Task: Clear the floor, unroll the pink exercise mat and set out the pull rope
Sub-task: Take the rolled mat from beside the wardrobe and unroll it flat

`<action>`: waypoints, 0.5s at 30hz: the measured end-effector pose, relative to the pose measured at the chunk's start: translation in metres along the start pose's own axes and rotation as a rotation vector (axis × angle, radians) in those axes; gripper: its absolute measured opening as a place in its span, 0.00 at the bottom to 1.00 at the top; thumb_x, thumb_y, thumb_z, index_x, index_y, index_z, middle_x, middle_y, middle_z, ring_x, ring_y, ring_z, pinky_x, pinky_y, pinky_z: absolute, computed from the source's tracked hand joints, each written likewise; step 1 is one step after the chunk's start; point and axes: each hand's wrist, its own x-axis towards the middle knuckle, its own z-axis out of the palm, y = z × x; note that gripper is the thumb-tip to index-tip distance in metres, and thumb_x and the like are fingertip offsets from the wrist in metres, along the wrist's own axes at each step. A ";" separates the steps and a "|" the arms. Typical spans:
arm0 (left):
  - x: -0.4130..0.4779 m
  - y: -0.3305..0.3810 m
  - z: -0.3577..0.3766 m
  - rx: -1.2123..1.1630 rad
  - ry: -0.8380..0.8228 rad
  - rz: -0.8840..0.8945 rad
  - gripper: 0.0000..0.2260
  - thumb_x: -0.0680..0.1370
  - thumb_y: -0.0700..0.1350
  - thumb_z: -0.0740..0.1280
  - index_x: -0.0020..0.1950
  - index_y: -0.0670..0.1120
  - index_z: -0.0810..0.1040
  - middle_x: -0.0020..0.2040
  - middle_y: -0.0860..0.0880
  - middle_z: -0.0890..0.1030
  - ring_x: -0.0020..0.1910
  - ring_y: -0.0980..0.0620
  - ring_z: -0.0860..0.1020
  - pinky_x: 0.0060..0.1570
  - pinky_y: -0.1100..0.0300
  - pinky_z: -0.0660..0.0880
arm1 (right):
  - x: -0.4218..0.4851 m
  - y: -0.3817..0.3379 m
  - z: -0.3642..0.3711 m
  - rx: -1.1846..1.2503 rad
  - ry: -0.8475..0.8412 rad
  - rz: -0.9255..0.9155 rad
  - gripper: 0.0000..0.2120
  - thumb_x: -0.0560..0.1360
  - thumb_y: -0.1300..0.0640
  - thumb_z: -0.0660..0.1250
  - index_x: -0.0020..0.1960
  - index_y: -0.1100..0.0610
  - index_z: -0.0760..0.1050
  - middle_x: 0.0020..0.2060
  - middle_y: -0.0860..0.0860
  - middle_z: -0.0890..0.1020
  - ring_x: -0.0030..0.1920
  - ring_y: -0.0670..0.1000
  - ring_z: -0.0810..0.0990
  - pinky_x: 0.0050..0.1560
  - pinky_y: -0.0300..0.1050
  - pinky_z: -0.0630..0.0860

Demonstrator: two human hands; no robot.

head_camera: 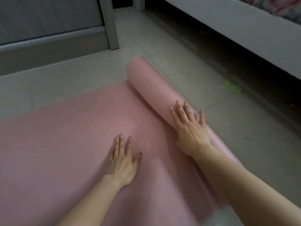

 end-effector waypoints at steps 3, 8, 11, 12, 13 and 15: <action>0.025 0.028 0.004 0.005 0.024 0.043 0.32 0.82 0.59 0.47 0.79 0.44 0.39 0.78 0.44 0.34 0.77 0.47 0.33 0.76 0.52 0.36 | 0.000 0.031 0.013 -0.143 -0.052 -0.167 0.32 0.75 0.60 0.40 0.80 0.58 0.42 0.80 0.55 0.43 0.79 0.56 0.42 0.70 0.67 0.30; 0.073 0.062 0.008 0.046 0.037 0.097 0.33 0.81 0.59 0.46 0.78 0.44 0.37 0.78 0.43 0.33 0.77 0.47 0.33 0.76 0.52 0.36 | 0.018 0.078 0.036 -0.202 -0.034 0.103 0.36 0.81 0.48 0.48 0.78 0.64 0.34 0.78 0.58 0.36 0.79 0.58 0.38 0.73 0.69 0.38; 0.110 0.083 0.007 0.042 0.072 0.088 0.33 0.81 0.60 0.46 0.78 0.43 0.38 0.79 0.41 0.35 0.77 0.46 0.34 0.76 0.50 0.37 | 0.035 0.114 0.049 -0.325 0.002 0.180 0.35 0.82 0.45 0.43 0.75 0.66 0.30 0.76 0.60 0.30 0.77 0.59 0.32 0.72 0.66 0.33; 0.121 0.090 0.006 0.035 0.085 0.089 0.33 0.81 0.60 0.46 0.78 0.43 0.38 0.79 0.41 0.36 0.77 0.45 0.34 0.76 0.49 0.37 | 0.041 0.124 0.053 -0.314 -0.004 0.206 0.36 0.82 0.43 0.41 0.75 0.66 0.29 0.75 0.60 0.29 0.77 0.59 0.31 0.72 0.64 0.30; 0.130 0.096 0.006 0.032 0.102 0.092 0.33 0.81 0.60 0.45 0.78 0.42 0.39 0.79 0.40 0.37 0.78 0.45 0.35 0.76 0.49 0.37 | 0.047 0.131 0.057 -0.270 -0.020 0.236 0.37 0.81 0.41 0.40 0.75 0.66 0.30 0.75 0.60 0.30 0.77 0.58 0.31 0.72 0.61 0.28; 0.143 0.103 0.009 0.055 0.162 0.110 0.33 0.81 0.60 0.45 0.78 0.42 0.40 0.79 0.40 0.39 0.78 0.45 0.37 0.77 0.50 0.38 | 0.061 0.144 0.069 -0.086 -0.074 0.336 0.40 0.80 0.37 0.41 0.76 0.66 0.32 0.77 0.61 0.34 0.77 0.59 0.33 0.74 0.57 0.30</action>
